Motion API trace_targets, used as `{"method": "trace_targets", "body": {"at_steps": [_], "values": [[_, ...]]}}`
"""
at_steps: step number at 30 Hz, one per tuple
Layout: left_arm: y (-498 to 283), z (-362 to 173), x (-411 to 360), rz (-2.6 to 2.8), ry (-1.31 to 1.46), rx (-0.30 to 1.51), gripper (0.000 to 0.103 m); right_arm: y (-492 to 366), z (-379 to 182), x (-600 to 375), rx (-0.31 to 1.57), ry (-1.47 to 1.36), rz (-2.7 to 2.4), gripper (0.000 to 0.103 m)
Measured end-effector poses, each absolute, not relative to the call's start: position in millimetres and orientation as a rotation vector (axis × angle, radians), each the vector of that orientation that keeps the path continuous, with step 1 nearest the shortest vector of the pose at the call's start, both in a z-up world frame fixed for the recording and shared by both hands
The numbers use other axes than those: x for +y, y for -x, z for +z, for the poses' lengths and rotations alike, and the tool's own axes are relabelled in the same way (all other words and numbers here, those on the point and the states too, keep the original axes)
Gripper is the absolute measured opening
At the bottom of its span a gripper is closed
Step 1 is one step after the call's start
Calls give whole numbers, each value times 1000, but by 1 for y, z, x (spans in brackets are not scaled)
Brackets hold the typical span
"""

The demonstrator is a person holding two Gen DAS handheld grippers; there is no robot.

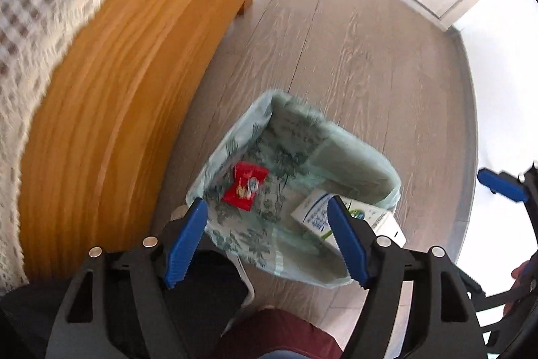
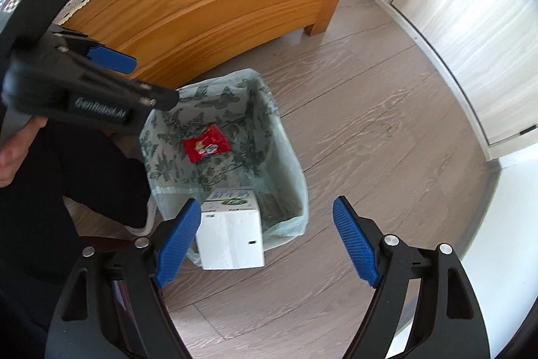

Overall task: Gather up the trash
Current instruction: 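Open both grippers over the bin, dropping the carton and packet inside, then grasp the red snack bag with the left gripper while the right grasps white tissue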

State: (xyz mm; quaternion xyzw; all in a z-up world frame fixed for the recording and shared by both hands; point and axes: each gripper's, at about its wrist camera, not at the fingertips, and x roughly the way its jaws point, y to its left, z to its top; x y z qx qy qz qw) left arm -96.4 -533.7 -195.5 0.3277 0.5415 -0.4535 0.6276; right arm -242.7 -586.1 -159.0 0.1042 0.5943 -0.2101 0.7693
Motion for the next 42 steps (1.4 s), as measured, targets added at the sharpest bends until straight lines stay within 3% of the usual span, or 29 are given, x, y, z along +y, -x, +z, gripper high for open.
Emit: {"method": "trace_targets", "body": {"at_steps": [4,6,12,18,24,35,42], "values": [[98,-147,-522,-1135,-641,1031,71,239,-128,-593,1197,-155,-531,77],[95,-121,-512,-1126,-597,925,81,232,-107,-597,1126,-104,-593,78],[59,-51,-466,-1018,-412,769,82,199,-44,-590,905,8,-656,78],[18,22,-376,-853,-264,522,92,151,15,-551,625,50,-559,84],[-20,73,-300,-682,-151,393,94,74,52,-499,486,61,-412,86],[-56,105,-161,-485,-142,261,96,-16,83,-393,361,40,-139,86],[-104,70,-83,-286,-97,384,96,-73,64,-334,399,-52,24,86]]}}
